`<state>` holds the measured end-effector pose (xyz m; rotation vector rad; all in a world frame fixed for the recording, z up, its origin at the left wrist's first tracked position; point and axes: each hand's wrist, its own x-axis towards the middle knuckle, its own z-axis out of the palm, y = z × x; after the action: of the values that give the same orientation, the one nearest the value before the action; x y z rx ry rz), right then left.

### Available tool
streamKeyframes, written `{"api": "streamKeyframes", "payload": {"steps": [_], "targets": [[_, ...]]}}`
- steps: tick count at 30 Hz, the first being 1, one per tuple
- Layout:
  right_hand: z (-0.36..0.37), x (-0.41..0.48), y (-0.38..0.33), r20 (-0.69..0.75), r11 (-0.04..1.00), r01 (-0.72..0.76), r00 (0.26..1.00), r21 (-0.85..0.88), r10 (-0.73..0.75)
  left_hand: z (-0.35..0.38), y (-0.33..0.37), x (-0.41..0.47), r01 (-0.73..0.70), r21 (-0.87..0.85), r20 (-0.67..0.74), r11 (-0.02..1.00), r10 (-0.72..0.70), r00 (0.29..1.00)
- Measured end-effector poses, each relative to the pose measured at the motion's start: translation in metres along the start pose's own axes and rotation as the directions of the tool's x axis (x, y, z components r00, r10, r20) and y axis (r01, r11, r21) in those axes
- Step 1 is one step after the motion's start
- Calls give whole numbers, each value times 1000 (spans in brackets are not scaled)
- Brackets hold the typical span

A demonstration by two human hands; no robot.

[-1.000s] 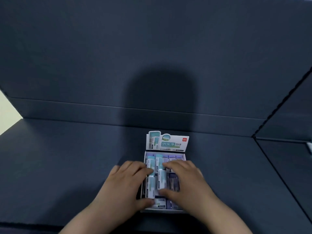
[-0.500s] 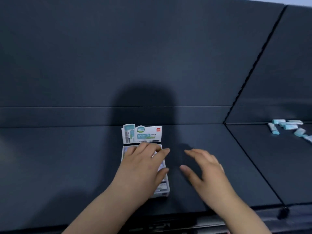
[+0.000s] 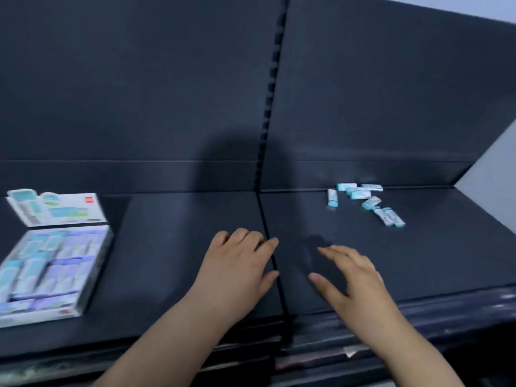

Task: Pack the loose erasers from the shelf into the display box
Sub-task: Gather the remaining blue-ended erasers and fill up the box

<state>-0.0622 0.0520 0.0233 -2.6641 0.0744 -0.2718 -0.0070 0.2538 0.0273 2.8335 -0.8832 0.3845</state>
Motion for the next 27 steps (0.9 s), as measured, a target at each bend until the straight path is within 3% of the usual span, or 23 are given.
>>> {"api": "streamKeyframes", "payload": {"steps": [6,12,22,27], "targets": [[-30,1,77,61,999,15,998,34,-17,32,75,27,99,-71,73,992,-94,993],[-22,25,95,106,999,52,993,4,-52,35,79,36,175,-36,159,984,-167,973],[-62,66,156,99,991,-116,988,-62,122,67,84,83,82,-109,205,991,-59,977],[-76,86,200,108,991,-123,986,-42,127,79,114,123,53,-179,221,982,-12,975]]}}
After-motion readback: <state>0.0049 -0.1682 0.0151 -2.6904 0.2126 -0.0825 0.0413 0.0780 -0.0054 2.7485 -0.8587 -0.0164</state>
